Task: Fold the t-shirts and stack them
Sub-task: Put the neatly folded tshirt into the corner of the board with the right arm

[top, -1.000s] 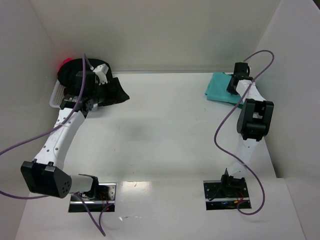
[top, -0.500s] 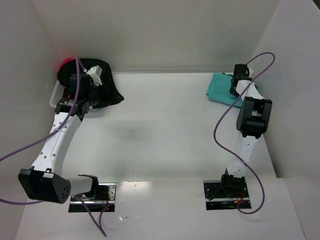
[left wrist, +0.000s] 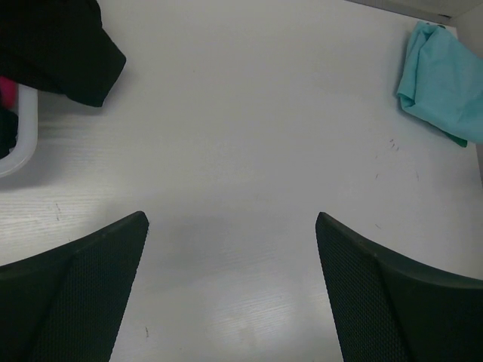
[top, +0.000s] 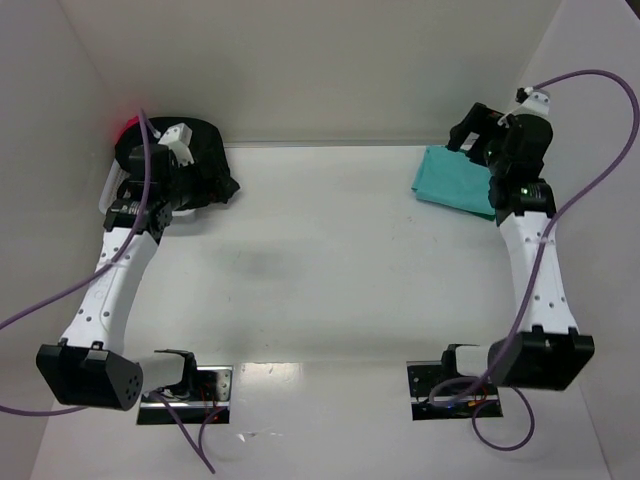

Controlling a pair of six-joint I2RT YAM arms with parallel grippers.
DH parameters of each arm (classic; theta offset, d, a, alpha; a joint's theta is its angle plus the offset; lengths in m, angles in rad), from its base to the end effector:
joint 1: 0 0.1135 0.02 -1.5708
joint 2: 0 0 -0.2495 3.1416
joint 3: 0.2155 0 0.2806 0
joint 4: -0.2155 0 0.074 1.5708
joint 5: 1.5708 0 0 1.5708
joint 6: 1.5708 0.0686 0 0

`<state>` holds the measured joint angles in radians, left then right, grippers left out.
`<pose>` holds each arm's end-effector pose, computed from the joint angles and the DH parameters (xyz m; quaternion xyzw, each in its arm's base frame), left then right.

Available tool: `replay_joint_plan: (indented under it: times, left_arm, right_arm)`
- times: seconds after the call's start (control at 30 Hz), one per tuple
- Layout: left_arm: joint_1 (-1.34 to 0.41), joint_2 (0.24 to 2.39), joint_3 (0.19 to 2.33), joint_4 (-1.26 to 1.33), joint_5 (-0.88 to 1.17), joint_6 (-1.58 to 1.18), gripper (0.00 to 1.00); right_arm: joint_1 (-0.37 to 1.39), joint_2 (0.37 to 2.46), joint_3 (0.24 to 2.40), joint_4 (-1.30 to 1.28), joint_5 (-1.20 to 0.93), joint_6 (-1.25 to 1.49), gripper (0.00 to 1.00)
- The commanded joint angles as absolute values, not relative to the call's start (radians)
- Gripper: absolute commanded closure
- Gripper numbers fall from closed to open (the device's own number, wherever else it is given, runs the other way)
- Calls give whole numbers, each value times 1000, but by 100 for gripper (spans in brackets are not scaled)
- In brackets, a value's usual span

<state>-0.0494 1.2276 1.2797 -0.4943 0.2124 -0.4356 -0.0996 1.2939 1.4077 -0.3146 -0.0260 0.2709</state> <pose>0.3330 -0.0309 0.3623 -0.1056 0.8355 -0.2147 0.4947 0.3554 -0.0337 0.4158 0.1346 0.7626 0.0641 0.6294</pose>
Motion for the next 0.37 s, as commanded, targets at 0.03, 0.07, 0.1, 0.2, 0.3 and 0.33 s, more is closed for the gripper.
replay_joint_plan:
  times: [0.03,0.07,0.1,0.2,0.3,0.33]
  left_arm:
    - [-46,1235,1309,-431,242,-395,1]
    - [-46,1236,1310,-445,242,-394,1]
    - [-46,1236,1310,-446,231,-384,1]
    - [-46,1225,1281,-446,208,-383,1]
    - [-46,1172,1227,-446,193,-383,1]
    - [-46,1140,1212,-446,193,-383,1]
  right_arm:
    - [-21,1206,1279,-366,-8,335,0]
    - [-20,1179,1254,-367,2,359,0]
    - [-20,1153,1228,-367,3,379,0]
    - [-20,1050,1124,-348,20,422,0]
    - [-20,993,1055,-348,12,433,0]
    - [-20,992,1031,-358,-1,433,0]
